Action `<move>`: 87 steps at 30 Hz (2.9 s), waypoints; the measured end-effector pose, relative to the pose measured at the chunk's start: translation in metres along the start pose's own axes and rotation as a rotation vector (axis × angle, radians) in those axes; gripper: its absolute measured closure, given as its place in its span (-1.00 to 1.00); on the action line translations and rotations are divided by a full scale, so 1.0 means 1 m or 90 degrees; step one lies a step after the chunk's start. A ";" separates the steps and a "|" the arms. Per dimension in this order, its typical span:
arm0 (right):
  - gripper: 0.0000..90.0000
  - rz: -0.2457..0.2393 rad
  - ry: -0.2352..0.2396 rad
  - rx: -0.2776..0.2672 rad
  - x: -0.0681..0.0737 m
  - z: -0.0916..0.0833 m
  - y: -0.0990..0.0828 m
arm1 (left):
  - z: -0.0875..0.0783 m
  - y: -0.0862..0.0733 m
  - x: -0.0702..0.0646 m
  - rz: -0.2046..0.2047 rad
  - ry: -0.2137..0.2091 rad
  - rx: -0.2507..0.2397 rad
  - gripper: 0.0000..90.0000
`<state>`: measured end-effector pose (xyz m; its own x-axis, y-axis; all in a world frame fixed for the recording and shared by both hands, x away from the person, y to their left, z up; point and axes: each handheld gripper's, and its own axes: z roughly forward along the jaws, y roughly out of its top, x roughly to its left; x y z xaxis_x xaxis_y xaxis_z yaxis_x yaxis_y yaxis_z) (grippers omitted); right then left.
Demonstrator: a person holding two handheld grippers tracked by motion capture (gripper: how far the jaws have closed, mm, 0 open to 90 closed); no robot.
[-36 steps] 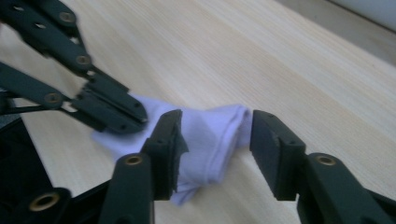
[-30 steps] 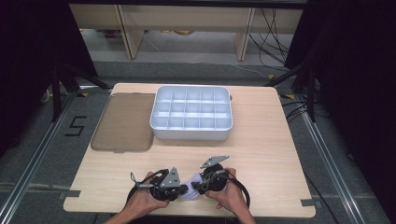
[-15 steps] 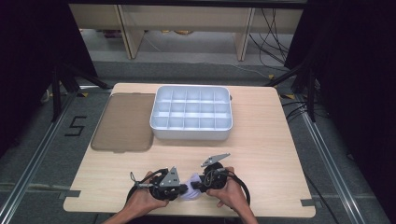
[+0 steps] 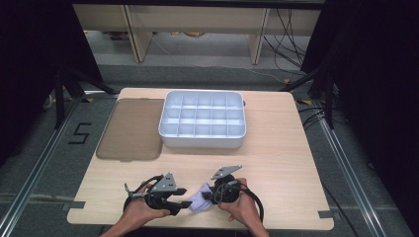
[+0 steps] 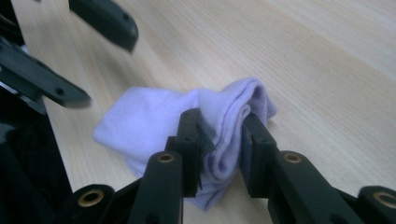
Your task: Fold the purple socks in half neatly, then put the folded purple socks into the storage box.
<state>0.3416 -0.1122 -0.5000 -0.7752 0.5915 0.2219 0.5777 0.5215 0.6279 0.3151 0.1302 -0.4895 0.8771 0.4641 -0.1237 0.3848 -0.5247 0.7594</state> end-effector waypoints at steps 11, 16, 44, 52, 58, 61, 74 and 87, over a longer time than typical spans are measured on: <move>0.63 -0.057 -0.051 0.009 0.015 0.003 0.005 | -0.030 -0.035 0.019 -0.027 0.075 0.019 -0.27; 0.63 -0.080 -0.051 0.009 0.015 0.000 0.005 | -0.034 -0.041 0.019 -0.054 0.098 0.016 -0.40; 0.64 -0.080 -0.092 -0.007 0.026 -0.045 0.030 | -0.034 -0.044 0.023 -0.044 0.113 0.024 -0.46; 0.64 -0.075 -0.117 0.022 0.027 -0.058 0.042 | -0.036 -0.043 0.024 -0.046 0.117 0.026 -0.47; 0.64 -0.062 -0.147 0.023 0.011 -0.074 0.052 | -0.036 -0.044 0.026 -0.057 0.115 0.023 -0.48; 0.64 -0.069 -0.157 0.037 0.004 -0.085 0.055 | -0.035 -0.043 0.027 -0.054 0.114 0.021 -0.50; 0.64 -0.047 -0.207 0.047 -0.023 -0.110 0.074 | -0.035 -0.043 0.028 -0.049 0.112 0.026 -0.50; 0.64 -0.040 -0.242 0.033 -0.045 -0.134 0.115 | -0.035 -0.043 0.027 -0.063 0.114 0.023 -0.51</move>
<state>0.4086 -0.1616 -0.3381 -0.6653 0.7377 -0.1148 0.5514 0.5893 0.5905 0.3122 0.1906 -0.5031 0.7711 0.6319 -0.0787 0.4794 -0.4947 0.7249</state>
